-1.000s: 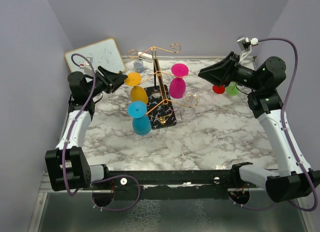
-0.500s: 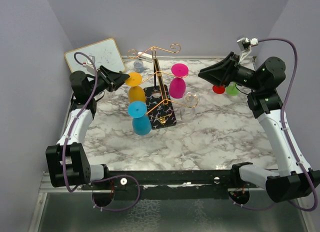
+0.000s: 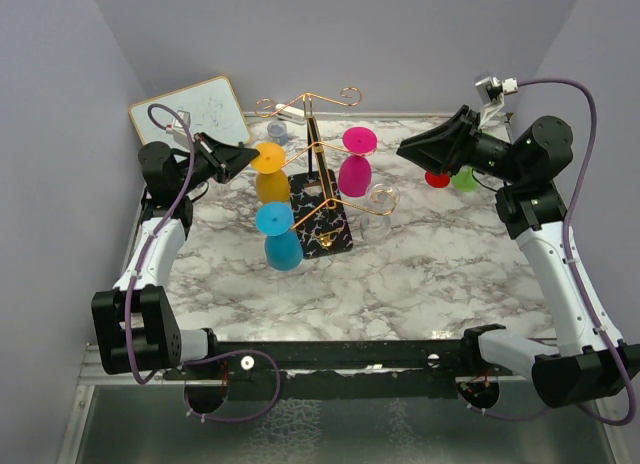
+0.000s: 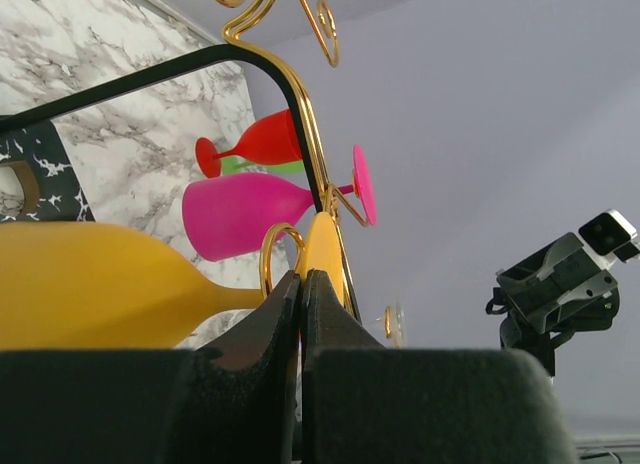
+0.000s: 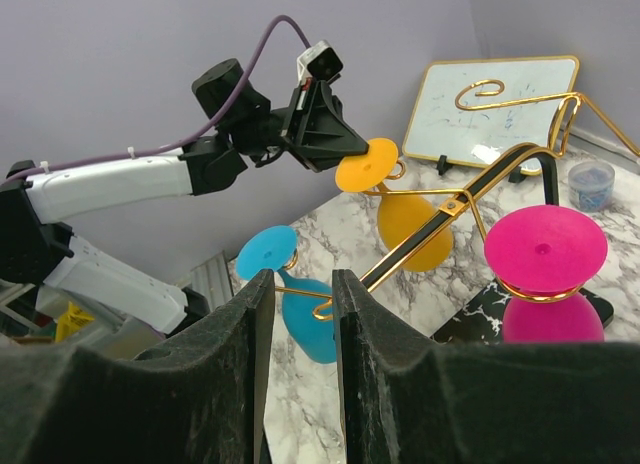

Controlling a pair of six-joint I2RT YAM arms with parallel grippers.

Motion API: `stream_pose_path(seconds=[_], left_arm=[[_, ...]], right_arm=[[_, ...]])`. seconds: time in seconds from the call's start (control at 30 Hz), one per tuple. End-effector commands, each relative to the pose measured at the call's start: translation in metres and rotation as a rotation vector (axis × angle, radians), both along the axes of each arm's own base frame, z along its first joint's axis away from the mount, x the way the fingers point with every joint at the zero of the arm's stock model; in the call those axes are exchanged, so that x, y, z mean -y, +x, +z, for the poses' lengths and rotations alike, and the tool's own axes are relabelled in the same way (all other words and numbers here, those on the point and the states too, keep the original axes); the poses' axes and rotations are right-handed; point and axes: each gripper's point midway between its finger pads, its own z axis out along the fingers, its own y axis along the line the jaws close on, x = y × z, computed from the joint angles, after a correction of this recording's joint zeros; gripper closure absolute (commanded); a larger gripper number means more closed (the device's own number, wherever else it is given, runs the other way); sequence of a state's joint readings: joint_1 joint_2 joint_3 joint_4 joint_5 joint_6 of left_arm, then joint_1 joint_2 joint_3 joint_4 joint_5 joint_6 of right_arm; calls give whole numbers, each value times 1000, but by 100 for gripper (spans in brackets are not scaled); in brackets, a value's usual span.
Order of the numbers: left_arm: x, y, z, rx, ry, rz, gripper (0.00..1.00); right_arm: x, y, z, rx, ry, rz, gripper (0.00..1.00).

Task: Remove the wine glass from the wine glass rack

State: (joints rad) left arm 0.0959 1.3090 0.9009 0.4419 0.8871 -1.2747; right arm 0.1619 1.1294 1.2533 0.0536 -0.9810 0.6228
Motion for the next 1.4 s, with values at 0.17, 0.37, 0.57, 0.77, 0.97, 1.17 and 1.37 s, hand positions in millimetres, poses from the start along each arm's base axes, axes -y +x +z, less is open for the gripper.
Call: stream_pose_path(seconds=[0.17,0.37,0.57,0.77,0.97,1.17,1.37], left_arm=[[8,-18,34,73,-28,-59,100],[10,-22,32,53,-2,-67,100],[25,-21,33,52,-12,-107,100],[30,-4,35,66,-1,-98,100],[33,20,38,74,7,-87,100],[29,47,43,92,47,-35,100],[27,69,63,121,34,-8,100]], right_arm=[[3,-4,7,39,13,-19,70],[3,-5,7,38,17,-19,70],[2,-6,6,35,20,-12,70],[3,-7,7,39,22,-12,70],[2,-6,7,40,25,-13,70],[2,-5,7,40,26,-12,70],[2,-2,8,42,29,-16,70]])
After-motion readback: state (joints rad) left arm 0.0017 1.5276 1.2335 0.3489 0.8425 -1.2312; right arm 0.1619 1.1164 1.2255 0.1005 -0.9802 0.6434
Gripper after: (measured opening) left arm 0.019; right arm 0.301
